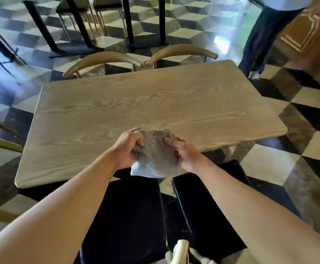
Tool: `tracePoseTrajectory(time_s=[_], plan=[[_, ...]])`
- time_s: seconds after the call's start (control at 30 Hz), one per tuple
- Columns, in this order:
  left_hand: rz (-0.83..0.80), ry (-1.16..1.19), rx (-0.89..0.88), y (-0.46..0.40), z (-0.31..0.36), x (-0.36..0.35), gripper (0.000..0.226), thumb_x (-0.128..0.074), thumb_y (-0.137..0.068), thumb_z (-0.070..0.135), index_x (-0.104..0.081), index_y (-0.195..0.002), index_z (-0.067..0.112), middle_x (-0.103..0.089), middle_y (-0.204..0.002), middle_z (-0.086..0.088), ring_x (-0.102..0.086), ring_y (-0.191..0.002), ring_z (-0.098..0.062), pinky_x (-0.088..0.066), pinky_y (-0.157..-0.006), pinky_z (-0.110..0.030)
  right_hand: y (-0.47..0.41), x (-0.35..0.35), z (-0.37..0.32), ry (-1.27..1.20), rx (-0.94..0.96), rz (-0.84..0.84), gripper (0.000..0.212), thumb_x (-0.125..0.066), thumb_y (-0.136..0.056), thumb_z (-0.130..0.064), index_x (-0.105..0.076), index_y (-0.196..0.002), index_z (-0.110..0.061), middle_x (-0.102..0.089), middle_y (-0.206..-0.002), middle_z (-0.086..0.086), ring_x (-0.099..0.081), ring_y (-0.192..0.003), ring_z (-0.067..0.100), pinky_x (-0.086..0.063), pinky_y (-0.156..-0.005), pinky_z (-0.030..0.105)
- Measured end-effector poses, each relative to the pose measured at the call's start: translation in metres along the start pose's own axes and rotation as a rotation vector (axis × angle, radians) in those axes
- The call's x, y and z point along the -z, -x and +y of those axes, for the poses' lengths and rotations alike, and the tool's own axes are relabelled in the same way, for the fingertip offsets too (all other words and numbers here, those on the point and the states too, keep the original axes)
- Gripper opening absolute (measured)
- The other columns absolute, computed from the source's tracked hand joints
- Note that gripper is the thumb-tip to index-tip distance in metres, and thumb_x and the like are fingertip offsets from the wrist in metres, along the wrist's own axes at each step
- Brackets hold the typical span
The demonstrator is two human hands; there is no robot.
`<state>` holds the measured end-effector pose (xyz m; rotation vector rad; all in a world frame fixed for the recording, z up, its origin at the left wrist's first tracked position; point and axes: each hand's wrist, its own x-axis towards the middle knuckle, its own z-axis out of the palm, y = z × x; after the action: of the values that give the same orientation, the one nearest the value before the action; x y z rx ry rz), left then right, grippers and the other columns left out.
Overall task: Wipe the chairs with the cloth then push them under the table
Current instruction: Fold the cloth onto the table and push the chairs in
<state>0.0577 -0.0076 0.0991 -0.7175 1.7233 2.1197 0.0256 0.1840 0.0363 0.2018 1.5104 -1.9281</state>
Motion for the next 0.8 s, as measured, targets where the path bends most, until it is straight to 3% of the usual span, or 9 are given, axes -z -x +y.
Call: tracePoseTrajectory(time_s=[0.1, 0.17, 0.23, 0.37, 0.43, 0.5, 0.63, 0.8], plan=[[-0.033, 0.035, 0.055, -0.019, -0.007, 0.006, 0.031, -0.037, -0.076, -0.013, -0.050, -0.071, 0.015, -0.045, -0.050, -0.002, -0.048, -0.038, -0.015, -0.041, -0.040, -0.020, -0.020, 0.014, -0.011, 0.134, 0.102, 0.055, 0.025, -0.080, -0.084, -0.035, -0.075, -0.105, -0.023, -0.076, -0.106, -0.001, -0.068, -0.108, 0.022, -0.054, -0.092, 0.043], [-0.078, 0.023, 0.073, -0.032, -0.009, 0.013, 0.029, -0.041, -0.079, -0.013, -0.054, -0.084, 0.012, -0.052, -0.063, -0.005, -0.056, -0.048, -0.015, -0.046, -0.046, -0.022, -0.031, 0.017, -0.015, 0.269, 0.183, 0.082, 0.024, -0.077, -0.089, -0.033, -0.073, -0.109, -0.020, -0.075, -0.113, 0.007, -0.068, -0.113, 0.027, -0.051, -0.103, 0.049], [-0.136, 0.004, 0.083, -0.050, -0.014, 0.021, 0.033, -0.045, -0.080, -0.012, -0.059, -0.096, 0.013, -0.055, -0.072, -0.007, -0.059, -0.058, -0.017, -0.048, -0.055, -0.025, -0.045, 0.019, -0.019, 0.311, 0.211, 0.086, 0.015, -0.073, -0.092, -0.027, -0.071, -0.106, -0.020, -0.074, -0.112, 0.010, -0.068, -0.111, 0.028, -0.050, -0.104, 0.054], [-0.242, 0.101, 0.138, -0.080, -0.027, 0.029, 0.054, -0.052, -0.068, -0.009, -0.057, -0.119, 0.011, -0.062, -0.095, -0.014, -0.065, -0.080, -0.025, -0.054, -0.071, -0.034, -0.067, 0.026, -0.022, 0.284, 0.193, 0.040, 0.016, -0.073, -0.092, -0.028, -0.070, -0.106, -0.022, -0.074, -0.105, 0.002, -0.067, -0.103, 0.018, -0.051, -0.100, 0.042], [-0.232, 0.153, 0.132, -0.088, -0.032, 0.027, 0.053, -0.051, -0.062, -0.008, -0.058, -0.112, 0.009, -0.061, -0.092, -0.014, -0.063, -0.079, -0.025, -0.054, -0.073, -0.035, -0.074, 0.027, -0.020, 0.296, 0.177, 0.020, 0.024, -0.075, -0.088, -0.031, -0.070, -0.109, -0.021, -0.074, -0.102, -0.001, -0.068, -0.098, 0.015, -0.052, -0.093, 0.033], [-0.149, 0.170, 0.113, -0.095, -0.034, 0.025, 0.048, -0.049, -0.059, -0.006, -0.061, -0.104, 0.007, -0.057, -0.085, -0.013, -0.059, -0.073, -0.025, -0.051, -0.072, -0.037, -0.082, 0.029, -0.017, 0.316, 0.171, 0.040, 0.019, -0.074, -0.092, -0.026, -0.070, -0.110, -0.020, -0.074, -0.102, -0.001, -0.067, -0.097, 0.014, -0.050, -0.092, 0.033], [-0.083, 0.166, 0.079, -0.109, -0.029, 0.019, 0.034, -0.045, -0.072, -0.007, -0.064, -0.093, 0.012, -0.057, -0.081, -0.012, -0.056, -0.073, -0.026, -0.047, -0.074, -0.044, -0.096, 0.035, -0.012, 0.282, 0.154, 0.139, 0.011, -0.070, -0.095, -0.021, -0.070, -0.107, -0.020, -0.073, -0.100, -0.003, -0.066, -0.095, 0.012, -0.050, -0.090, 0.032], [0.033, -0.020, -0.028, -0.133, -0.011, 0.004, 0.018, -0.059, -0.077, 0.009, -0.057, -0.072, 0.026, -0.058, -0.071, 0.000, -0.055, -0.067, -0.019, -0.048, -0.058, -0.032, -0.112, 0.040, -0.024, 0.210, 0.176, 0.256, 0.020, -0.069, -0.097, -0.023, -0.066, -0.113, -0.011, -0.073, -0.101, 0.002, -0.067, -0.092, 0.014, -0.053, -0.085, 0.032]])
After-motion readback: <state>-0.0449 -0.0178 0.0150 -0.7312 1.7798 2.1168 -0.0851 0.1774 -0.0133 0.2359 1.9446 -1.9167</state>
